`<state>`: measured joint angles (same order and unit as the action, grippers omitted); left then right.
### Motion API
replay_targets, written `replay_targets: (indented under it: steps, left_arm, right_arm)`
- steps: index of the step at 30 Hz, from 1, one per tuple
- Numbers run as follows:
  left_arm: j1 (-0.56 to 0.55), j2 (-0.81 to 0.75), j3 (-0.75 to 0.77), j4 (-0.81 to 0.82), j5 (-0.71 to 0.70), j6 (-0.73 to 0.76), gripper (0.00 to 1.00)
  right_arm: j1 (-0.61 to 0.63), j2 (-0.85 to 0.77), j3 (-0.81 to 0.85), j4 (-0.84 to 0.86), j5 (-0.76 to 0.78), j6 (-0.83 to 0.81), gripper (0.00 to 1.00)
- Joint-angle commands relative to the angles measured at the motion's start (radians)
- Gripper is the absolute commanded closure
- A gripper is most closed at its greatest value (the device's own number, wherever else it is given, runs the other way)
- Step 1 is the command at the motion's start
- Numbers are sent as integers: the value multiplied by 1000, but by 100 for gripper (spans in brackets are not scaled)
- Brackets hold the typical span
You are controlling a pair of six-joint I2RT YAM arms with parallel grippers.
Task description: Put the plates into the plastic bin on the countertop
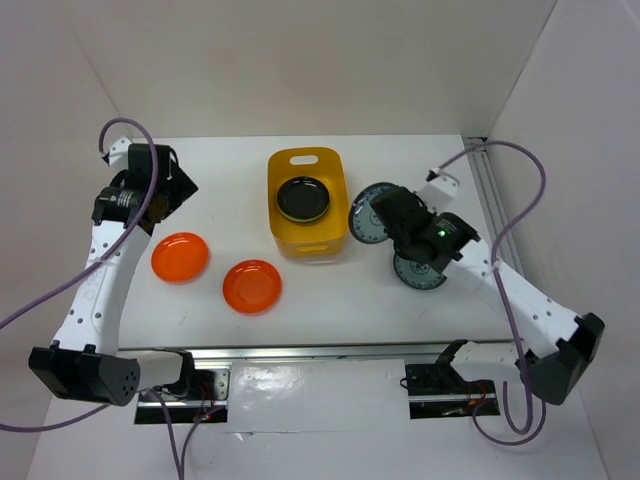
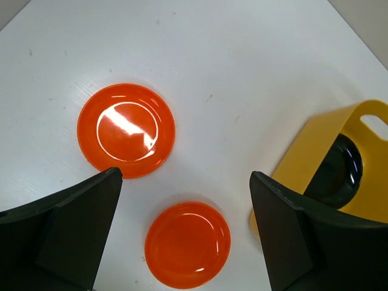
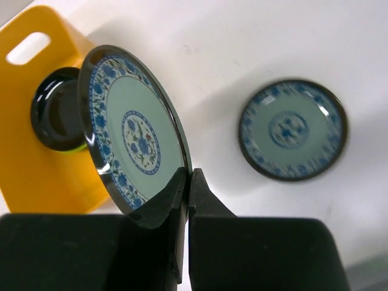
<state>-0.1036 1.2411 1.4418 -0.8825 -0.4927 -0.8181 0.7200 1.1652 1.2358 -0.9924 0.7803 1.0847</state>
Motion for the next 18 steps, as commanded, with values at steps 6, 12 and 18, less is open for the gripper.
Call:
replay_targets:
  steps: [6, 12, 18]
  left_arm:
    - [200, 87, -141, 94, 146, -29, 0]
    - [334, 78, -282, 180, 197, -9, 0]
    - [378, 67, -371, 218, 201, -9, 0]
  right_arm:
    - [-100, 276, 119, 599, -203, -540, 100]
    - [-205, 557, 344, 704, -436, -666, 100]
    - [-248, 810, 580, 646, -596, -727, 100]
